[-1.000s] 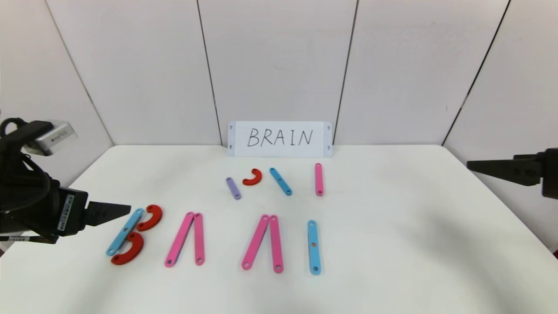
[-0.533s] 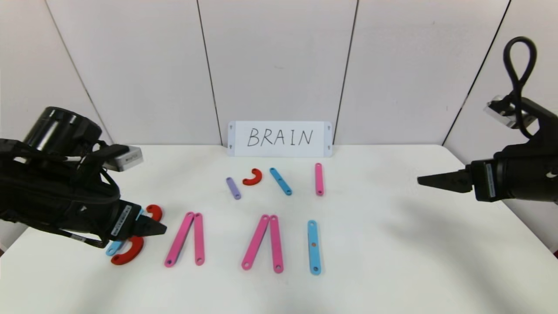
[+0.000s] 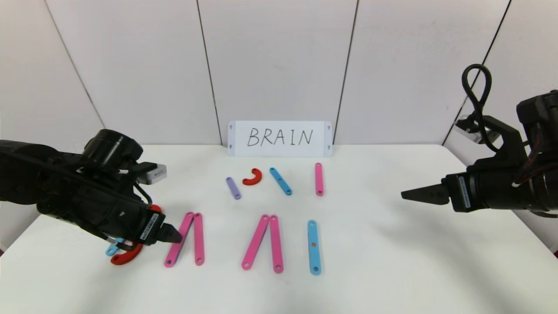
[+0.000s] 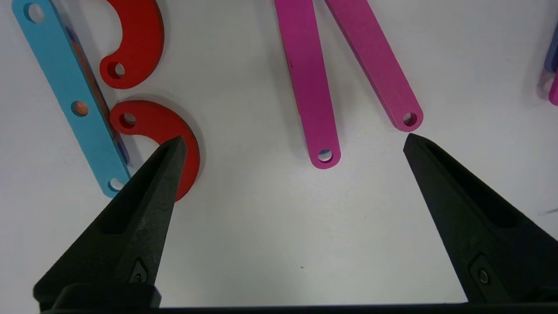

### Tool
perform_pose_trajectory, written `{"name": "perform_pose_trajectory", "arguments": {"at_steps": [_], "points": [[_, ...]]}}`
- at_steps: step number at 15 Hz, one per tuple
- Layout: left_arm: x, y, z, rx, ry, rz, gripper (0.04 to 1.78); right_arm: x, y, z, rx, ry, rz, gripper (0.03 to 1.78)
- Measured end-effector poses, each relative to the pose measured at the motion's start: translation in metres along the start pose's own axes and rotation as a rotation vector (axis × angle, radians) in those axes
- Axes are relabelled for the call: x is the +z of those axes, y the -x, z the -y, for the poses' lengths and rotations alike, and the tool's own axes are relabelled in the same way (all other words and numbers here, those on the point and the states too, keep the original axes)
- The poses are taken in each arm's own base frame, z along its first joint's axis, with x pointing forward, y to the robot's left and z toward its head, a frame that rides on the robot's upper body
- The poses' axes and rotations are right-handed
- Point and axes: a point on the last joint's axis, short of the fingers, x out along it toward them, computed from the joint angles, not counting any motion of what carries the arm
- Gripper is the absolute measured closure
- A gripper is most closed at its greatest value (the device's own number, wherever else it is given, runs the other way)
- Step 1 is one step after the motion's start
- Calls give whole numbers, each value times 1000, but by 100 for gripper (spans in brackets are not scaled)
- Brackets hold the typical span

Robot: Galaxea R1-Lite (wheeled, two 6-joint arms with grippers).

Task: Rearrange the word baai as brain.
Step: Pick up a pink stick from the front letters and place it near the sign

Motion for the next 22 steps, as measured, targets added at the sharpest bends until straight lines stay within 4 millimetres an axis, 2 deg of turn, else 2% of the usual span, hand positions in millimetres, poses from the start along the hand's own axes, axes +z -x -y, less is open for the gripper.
{"name": "perform_pose_trajectory", "arguments": {"at_steps": [4,9,22], "points": [[5,-21,4,43,36,-20,8,-1,-2,0,1,2,-10,7],[7,-37,6,77,63,-31,8,-3,-4,0,1,4,-17,7],[7,-54,5,99,73,-60,9,-3,-4,0,-2,3,-18,7]]}}
